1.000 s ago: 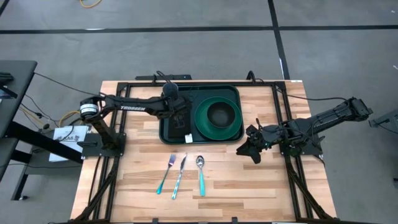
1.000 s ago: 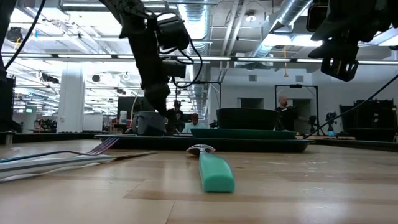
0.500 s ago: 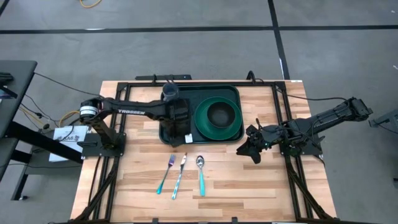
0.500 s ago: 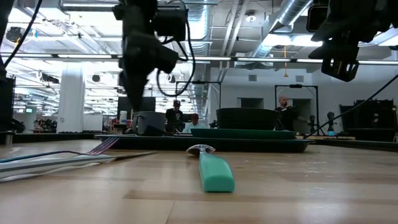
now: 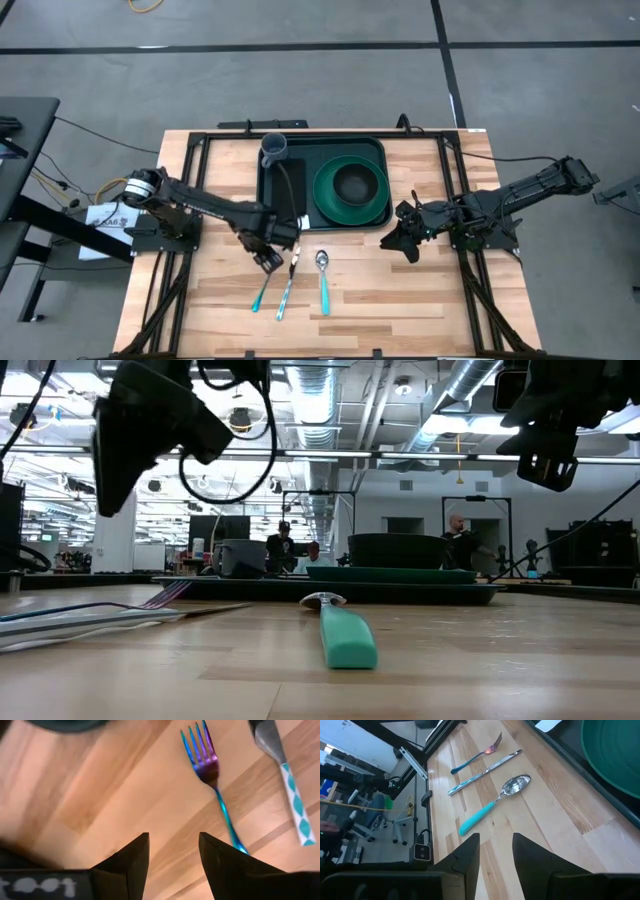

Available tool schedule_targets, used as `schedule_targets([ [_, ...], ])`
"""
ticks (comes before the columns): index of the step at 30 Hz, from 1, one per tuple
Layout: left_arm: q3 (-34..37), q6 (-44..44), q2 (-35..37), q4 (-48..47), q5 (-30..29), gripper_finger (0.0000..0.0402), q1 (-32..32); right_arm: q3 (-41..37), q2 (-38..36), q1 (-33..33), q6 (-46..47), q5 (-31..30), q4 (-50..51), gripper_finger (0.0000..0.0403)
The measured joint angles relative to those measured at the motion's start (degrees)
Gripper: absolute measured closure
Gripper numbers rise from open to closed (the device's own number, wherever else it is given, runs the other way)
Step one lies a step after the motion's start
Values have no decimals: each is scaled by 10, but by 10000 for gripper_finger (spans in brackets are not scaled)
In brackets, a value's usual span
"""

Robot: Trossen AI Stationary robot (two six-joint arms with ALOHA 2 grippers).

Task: Set up tray
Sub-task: Put the blue fork on the black napkin

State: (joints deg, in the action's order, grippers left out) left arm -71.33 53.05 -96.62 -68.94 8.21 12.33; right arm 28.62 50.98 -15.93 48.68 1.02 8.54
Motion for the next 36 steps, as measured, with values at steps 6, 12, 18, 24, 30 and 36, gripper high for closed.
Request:
schedule_targets([
  [6,0,120,0,11,-13,243,56,0,0,0,19,0,0,294],
  [12,0,217,0,54,-56,243,100,0,0,0,24,2,0,294],
  [18,5,285,0,103,-94,242,118,0,0,0,24,4,0,294],
  [24,38,328,-1,167,-90,242,132,0,0,0,30,4,0,294],
  [30,52,362,-1,171,-90,242,148,0,0,0,44,34,0,294],
  [36,82,375,-17,203,-73,242,162,0,0,0,44,42,1,294],
])
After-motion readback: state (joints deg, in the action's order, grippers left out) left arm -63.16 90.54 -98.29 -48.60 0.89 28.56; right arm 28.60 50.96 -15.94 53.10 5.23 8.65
